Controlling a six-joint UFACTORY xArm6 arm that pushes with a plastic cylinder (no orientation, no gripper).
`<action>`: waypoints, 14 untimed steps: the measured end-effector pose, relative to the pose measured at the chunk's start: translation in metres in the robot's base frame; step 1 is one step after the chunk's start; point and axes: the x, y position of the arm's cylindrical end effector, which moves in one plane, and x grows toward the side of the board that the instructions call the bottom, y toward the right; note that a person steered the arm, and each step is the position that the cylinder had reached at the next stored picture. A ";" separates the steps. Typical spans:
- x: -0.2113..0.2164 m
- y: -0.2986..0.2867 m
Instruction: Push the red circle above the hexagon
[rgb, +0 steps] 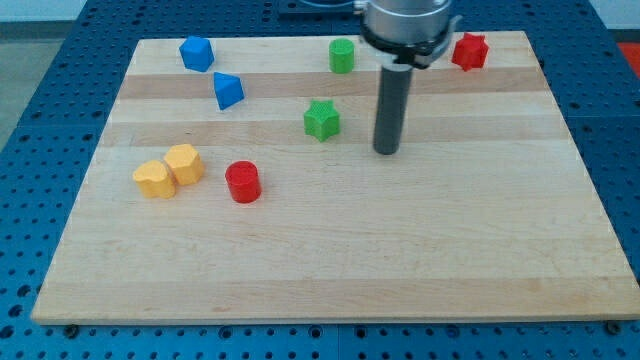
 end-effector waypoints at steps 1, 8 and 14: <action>0.023 -0.026; 0.065 -0.139; -0.004 -0.173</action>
